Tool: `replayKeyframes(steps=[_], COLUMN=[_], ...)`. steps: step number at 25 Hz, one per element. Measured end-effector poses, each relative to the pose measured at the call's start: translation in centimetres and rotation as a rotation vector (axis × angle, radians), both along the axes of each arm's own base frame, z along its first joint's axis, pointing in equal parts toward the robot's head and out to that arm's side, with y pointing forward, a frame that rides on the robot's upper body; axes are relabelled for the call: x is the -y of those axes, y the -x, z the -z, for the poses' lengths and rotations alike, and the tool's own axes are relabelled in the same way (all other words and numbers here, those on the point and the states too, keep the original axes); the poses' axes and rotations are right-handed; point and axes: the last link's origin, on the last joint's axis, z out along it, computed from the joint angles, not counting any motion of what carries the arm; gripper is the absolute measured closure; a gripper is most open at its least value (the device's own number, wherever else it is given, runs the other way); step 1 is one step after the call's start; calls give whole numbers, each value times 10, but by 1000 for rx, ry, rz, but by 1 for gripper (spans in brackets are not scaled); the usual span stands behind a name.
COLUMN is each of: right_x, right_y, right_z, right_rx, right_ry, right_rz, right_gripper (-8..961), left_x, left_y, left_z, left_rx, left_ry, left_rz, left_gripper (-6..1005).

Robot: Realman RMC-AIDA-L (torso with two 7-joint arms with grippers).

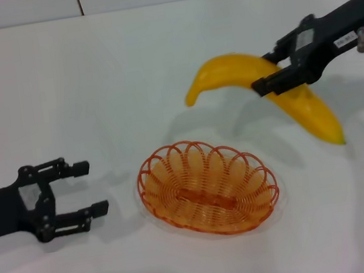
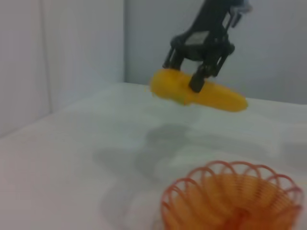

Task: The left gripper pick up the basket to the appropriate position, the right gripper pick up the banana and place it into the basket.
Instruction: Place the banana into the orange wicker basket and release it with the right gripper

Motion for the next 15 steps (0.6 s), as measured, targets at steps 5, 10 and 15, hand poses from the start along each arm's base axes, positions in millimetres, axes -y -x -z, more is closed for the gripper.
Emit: replayKeyframes(steps=[5, 10, 15], right_x=[13, 30, 36], right_y=[23, 45, 58], right_z=[11, 32, 63], right_rx=[-81, -140, -161], right_ry=[109, 243, 303], right_rz=[-113, -229, -220], right_gripper=[426, 411, 396], left_x=[12, 13, 12], left_y=[5, 6, 6], left_z=[-13, -15, -12], left_rx=[0, -3, -9], left_ry=[59, 60, 63], left_rz=[19, 17, 17], left_gripper=[197, 197, 197])
